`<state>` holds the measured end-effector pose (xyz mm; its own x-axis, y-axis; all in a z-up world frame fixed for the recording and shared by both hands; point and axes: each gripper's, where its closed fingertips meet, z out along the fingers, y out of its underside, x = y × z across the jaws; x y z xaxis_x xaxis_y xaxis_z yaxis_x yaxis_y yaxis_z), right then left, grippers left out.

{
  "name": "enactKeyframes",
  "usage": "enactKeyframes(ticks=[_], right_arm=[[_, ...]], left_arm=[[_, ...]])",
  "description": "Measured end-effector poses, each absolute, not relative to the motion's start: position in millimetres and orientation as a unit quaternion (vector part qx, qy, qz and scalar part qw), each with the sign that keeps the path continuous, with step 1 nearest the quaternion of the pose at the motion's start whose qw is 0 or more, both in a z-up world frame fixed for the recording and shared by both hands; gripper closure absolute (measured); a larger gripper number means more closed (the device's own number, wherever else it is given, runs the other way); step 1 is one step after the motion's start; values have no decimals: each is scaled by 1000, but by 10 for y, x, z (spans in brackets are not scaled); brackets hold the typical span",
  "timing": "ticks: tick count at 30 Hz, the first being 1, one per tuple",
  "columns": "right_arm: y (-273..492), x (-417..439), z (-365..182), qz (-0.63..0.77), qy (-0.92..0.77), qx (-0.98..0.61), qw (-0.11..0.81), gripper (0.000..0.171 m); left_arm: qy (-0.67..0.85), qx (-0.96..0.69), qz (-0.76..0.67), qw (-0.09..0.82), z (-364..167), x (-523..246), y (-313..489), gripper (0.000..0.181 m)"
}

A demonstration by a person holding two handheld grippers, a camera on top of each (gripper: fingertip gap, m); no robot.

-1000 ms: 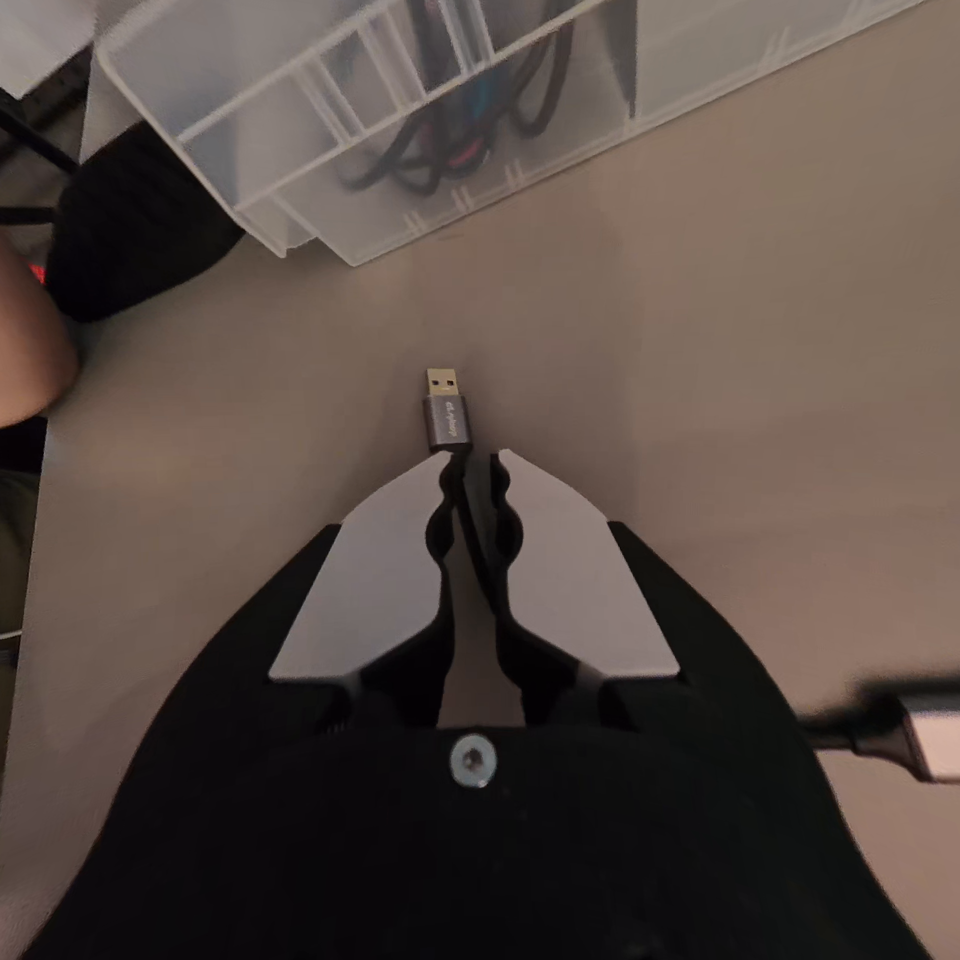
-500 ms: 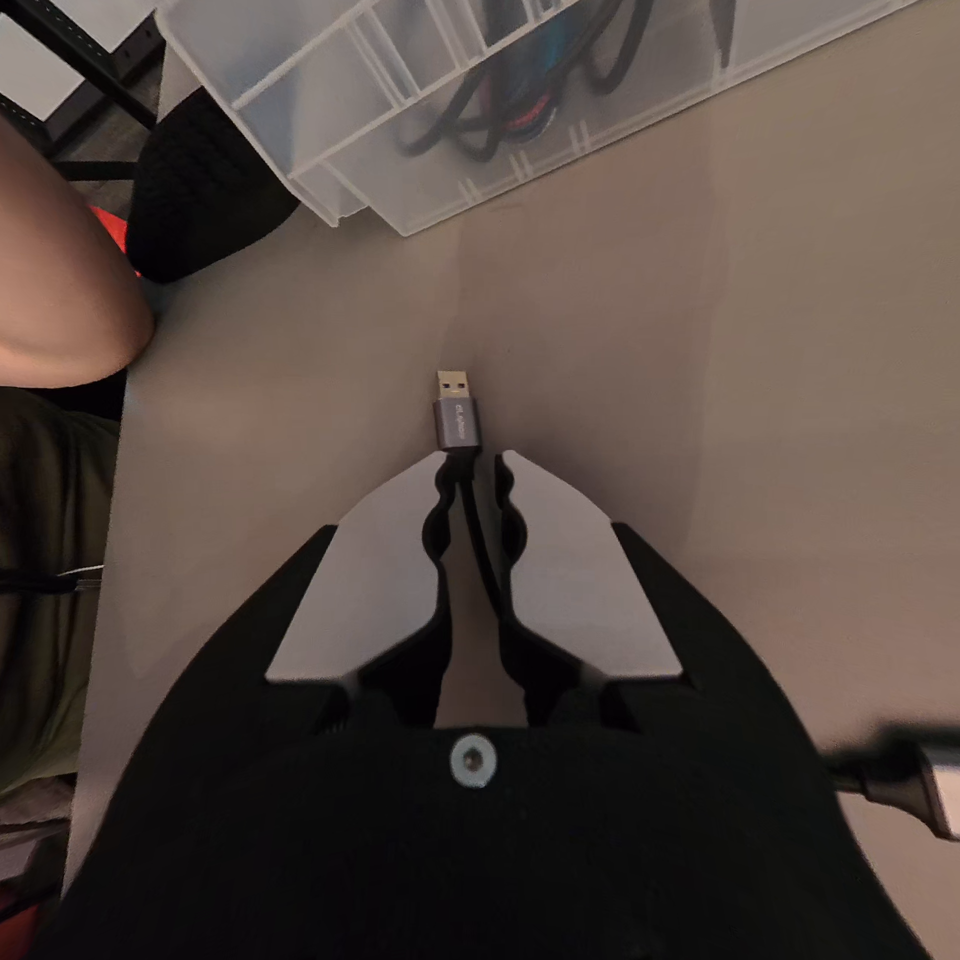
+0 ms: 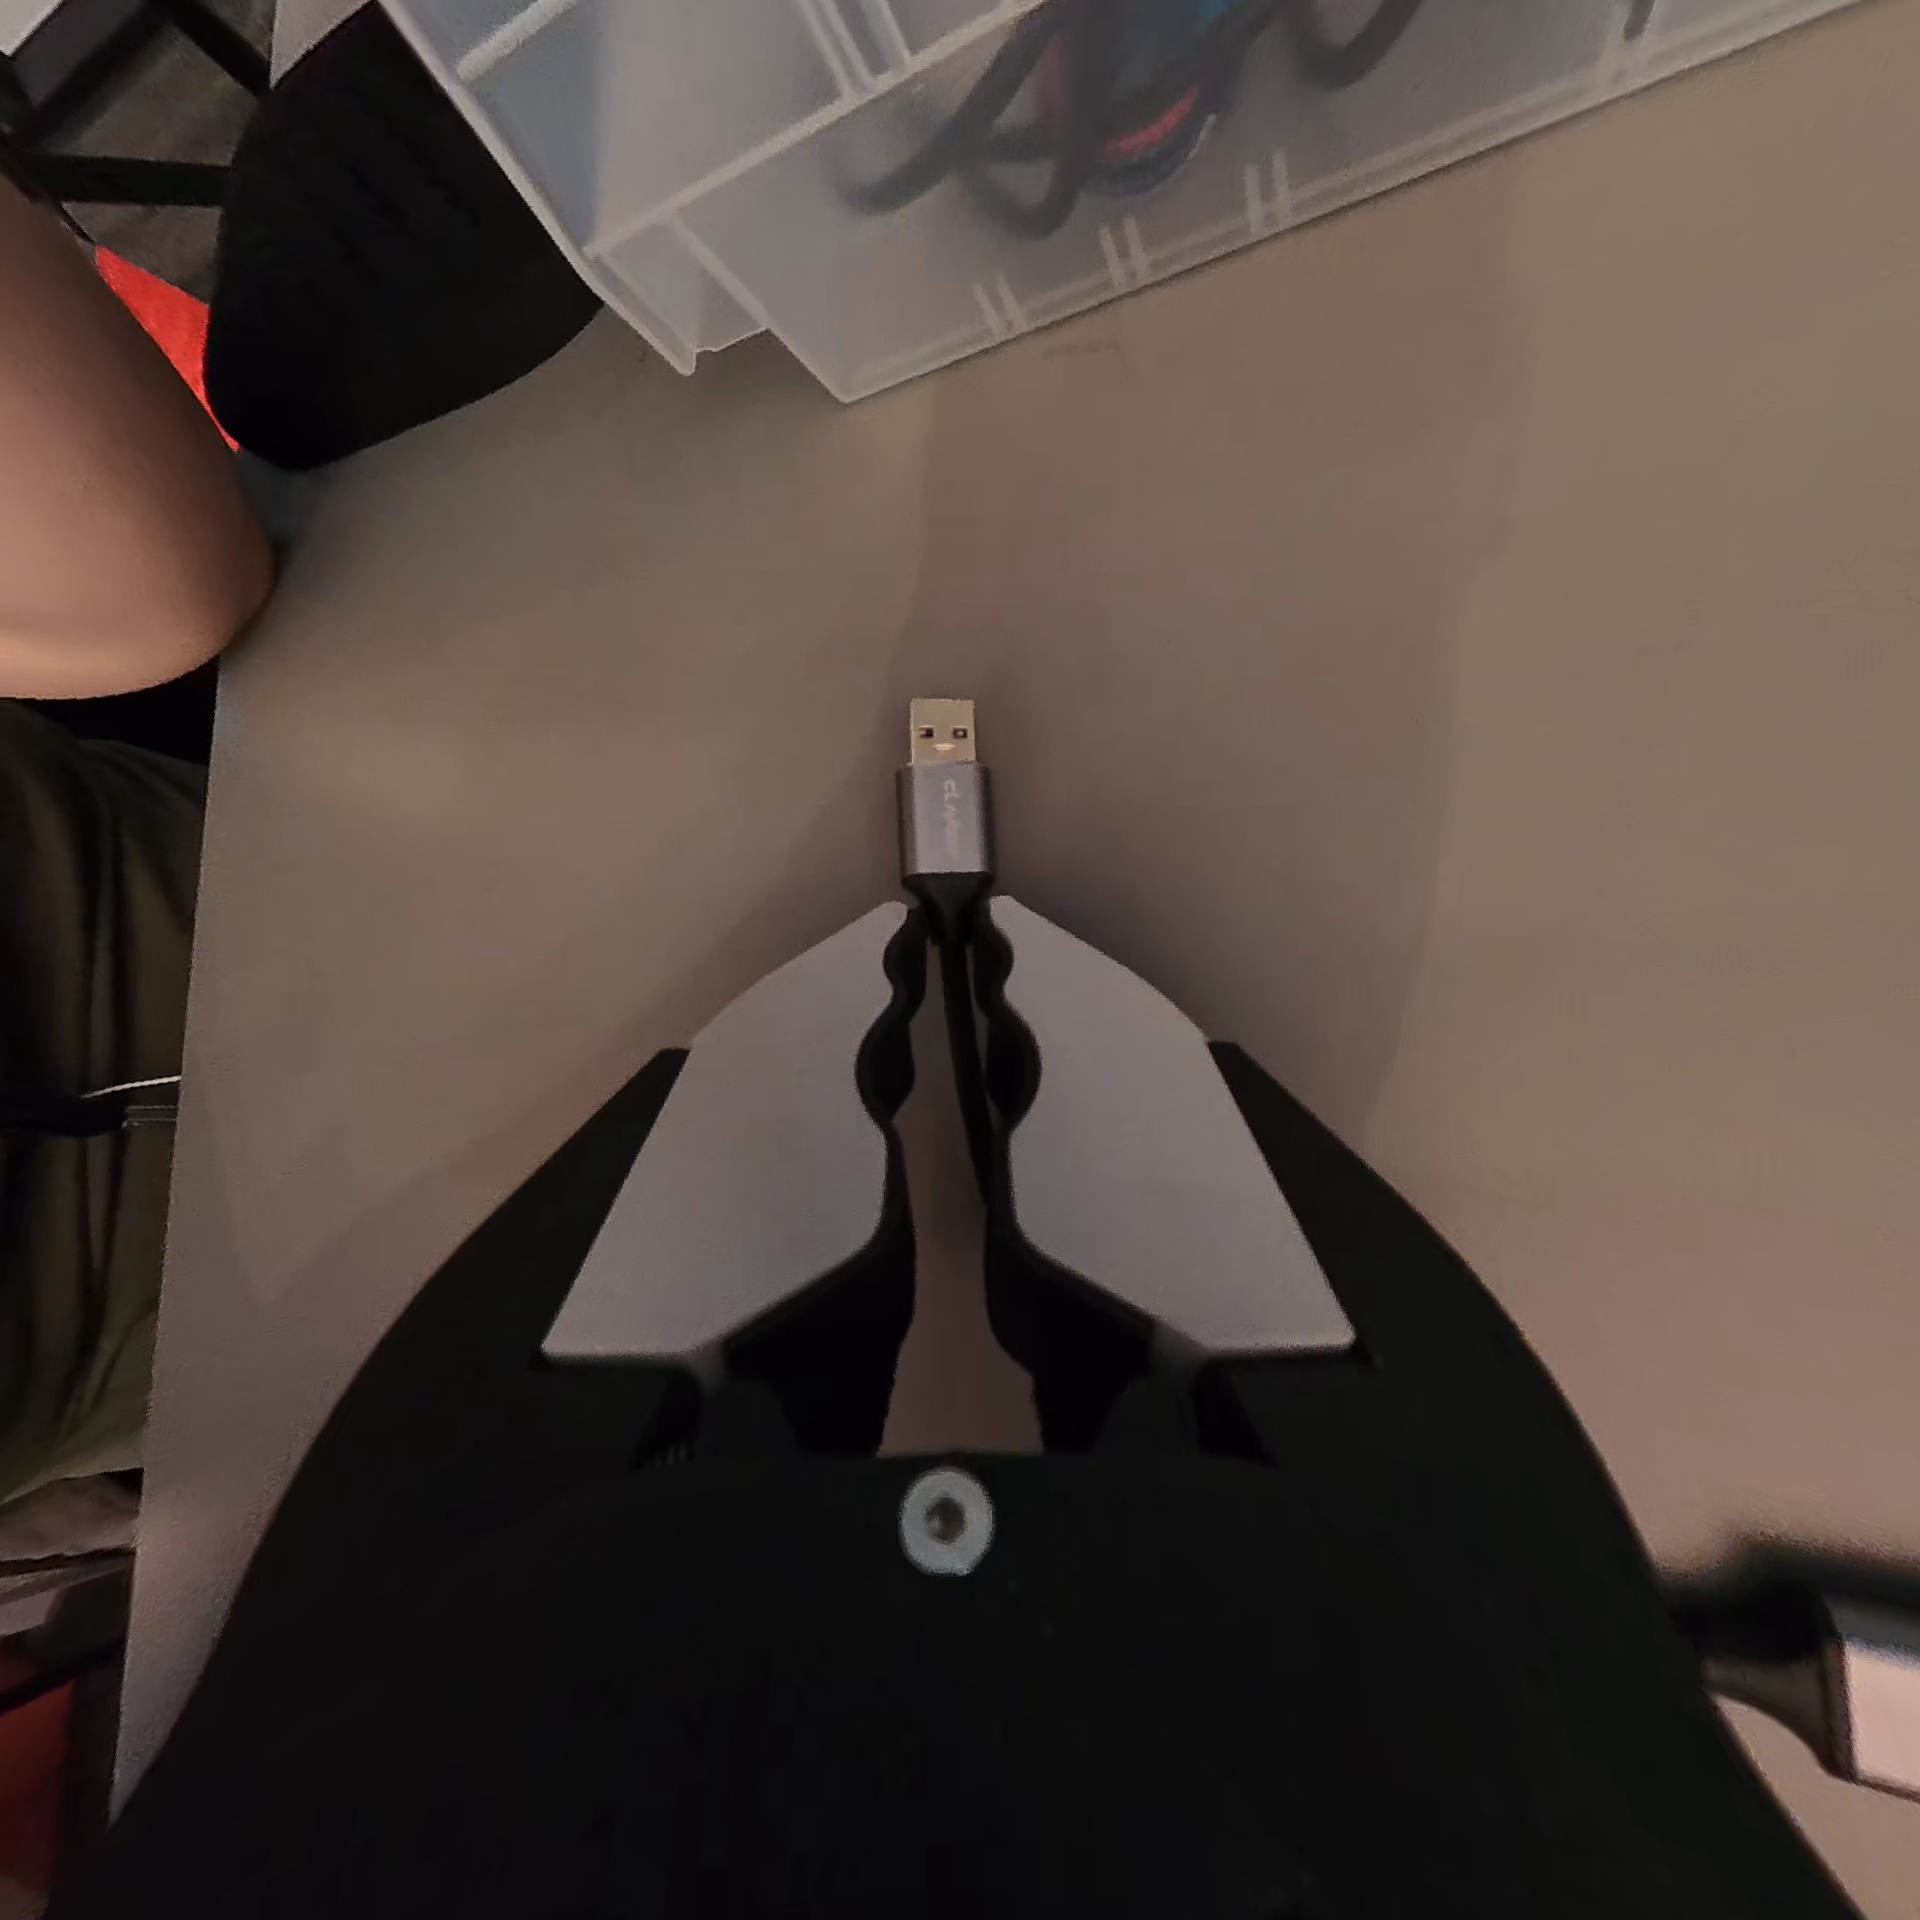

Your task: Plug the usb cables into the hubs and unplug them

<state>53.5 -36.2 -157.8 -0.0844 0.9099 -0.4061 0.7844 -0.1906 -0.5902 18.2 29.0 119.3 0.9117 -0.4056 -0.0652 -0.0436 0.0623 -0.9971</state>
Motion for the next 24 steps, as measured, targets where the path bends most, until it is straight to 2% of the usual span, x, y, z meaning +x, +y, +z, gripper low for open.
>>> enactKeyframes(ticks=[3,8,16,24], right_arm=[[-369,509,-1582,368,-647,-662,90,162],[-394,463,-1497,341,-687,-624,151,162],[-296,598,-605,294,-685,-594,304,163],[-177,952,126,246,-638,-604,409,164]], left_arm=[[169,-673,-125,709,1188,195,285,144],[169,-670,-120,713,1211,162,265,144],[159,-666,-117,720,1255,17,254,144],[192,-667,-91,714,1185,191,274,144]])
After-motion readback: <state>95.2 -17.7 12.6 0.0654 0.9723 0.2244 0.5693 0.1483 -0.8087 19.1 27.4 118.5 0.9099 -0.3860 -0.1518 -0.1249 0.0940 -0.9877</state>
